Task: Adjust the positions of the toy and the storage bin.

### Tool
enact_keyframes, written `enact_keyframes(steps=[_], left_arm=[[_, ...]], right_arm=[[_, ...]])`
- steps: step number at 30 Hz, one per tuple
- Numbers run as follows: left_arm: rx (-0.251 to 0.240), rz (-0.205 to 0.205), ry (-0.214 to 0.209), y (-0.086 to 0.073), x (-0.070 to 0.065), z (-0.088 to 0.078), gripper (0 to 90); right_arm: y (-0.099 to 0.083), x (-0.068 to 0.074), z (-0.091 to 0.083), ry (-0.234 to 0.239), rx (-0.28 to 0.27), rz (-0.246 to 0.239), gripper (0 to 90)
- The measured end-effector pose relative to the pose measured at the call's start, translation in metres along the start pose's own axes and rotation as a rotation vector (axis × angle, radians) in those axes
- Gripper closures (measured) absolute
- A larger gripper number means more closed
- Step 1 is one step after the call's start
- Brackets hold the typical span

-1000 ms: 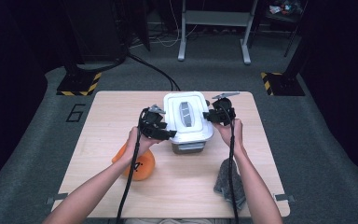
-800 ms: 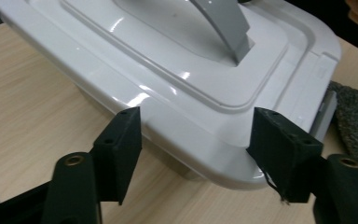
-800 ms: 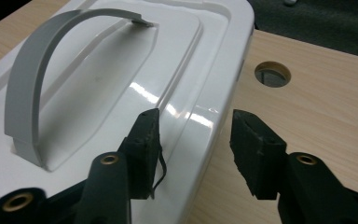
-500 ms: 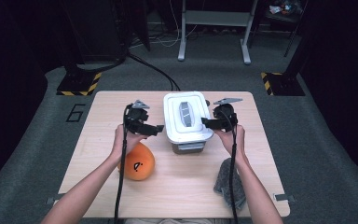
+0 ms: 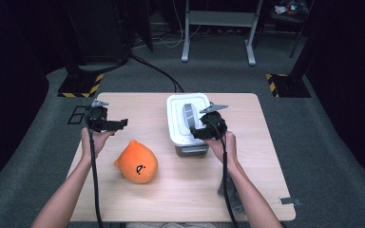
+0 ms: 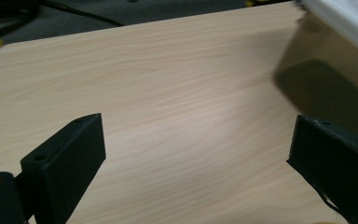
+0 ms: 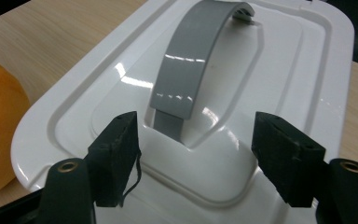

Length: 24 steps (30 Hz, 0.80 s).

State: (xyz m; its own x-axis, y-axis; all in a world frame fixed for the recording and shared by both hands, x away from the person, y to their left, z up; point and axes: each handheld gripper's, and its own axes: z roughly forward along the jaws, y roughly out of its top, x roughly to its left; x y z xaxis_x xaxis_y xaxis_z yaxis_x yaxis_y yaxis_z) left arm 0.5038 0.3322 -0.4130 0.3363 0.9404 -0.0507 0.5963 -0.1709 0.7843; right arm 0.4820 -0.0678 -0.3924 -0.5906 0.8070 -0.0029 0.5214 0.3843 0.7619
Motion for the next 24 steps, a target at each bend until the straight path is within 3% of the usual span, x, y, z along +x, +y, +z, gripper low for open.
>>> enact_keyframes(steps=[4, 5, 6, 8, 10, 12, 14, 16, 18, 19, 21, 24], left_arm=[[0.047, -0.012, 0.015, -0.015, 0.015, 0.011, 3.2], [0.046, -0.014, 0.027, -0.018, 0.018, 0.014, 3.3], [0.042, -0.012, 0.038, -0.021, 0.019, 0.016, 4.2], [0.08, 0.011, 0.063, -0.029, 0.023, 0.024, 4.8], [0.088, 0.014, 0.068, -0.038, 0.024, 0.03, 5.3], [0.127, 0.014, 0.067, -0.045, 0.025, 0.036, 4.8], [0.111, 0.02, 0.077, -0.053, 0.025, 0.04, 6.2], [0.134, 0.005, 0.066, -0.057, 0.027, 0.045, 5.4], [0.124, -0.012, 0.062, -0.062, 0.027, 0.049, 5.2], [0.119, -0.001, 0.067, -0.064, 0.027, 0.048, 5.9], [0.126, 0.015, 0.069, -0.067, 0.025, 0.051, 6.7], [0.139, 0.007, 0.061, -0.071, 0.024, 0.055, 5.4]], right_arm=[[0.007, 0.008, 0.006, -0.007, 0.014, 0.009, 34.9], [0.009, 0.007, 0.008, -0.009, 0.007, -0.011, 35.5], [0.01, 0.009, 0.009, -0.019, 0.005, -0.01, 36.9], [0.012, 0.01, 0.01, -0.04, 0.015, -0.017, 38.3], [0.014, 0.009, 0.012, -0.047, 0.006, -0.027, 40.8], [0.015, 0.009, 0.014, -0.056, 0.008, -0.014, 44.3], [0.016, 0.009, 0.016, -0.057, 0.017, -0.023, 46.4], [0.017, 0.01, 0.017, -0.046, 0.014, -0.034, 52.4], [0.017, 0.012, 0.016, -0.035, 0.019, -0.046, 60.7], [0.017, 0.013, 0.016, -0.033, 0.019, -0.06, 62.3], [0.017, 0.014, 0.016, -0.036, 0.031, -0.067, 62.9], [0.017, 0.01, 0.016, -0.011, 0.023, -0.059, 63.7]])
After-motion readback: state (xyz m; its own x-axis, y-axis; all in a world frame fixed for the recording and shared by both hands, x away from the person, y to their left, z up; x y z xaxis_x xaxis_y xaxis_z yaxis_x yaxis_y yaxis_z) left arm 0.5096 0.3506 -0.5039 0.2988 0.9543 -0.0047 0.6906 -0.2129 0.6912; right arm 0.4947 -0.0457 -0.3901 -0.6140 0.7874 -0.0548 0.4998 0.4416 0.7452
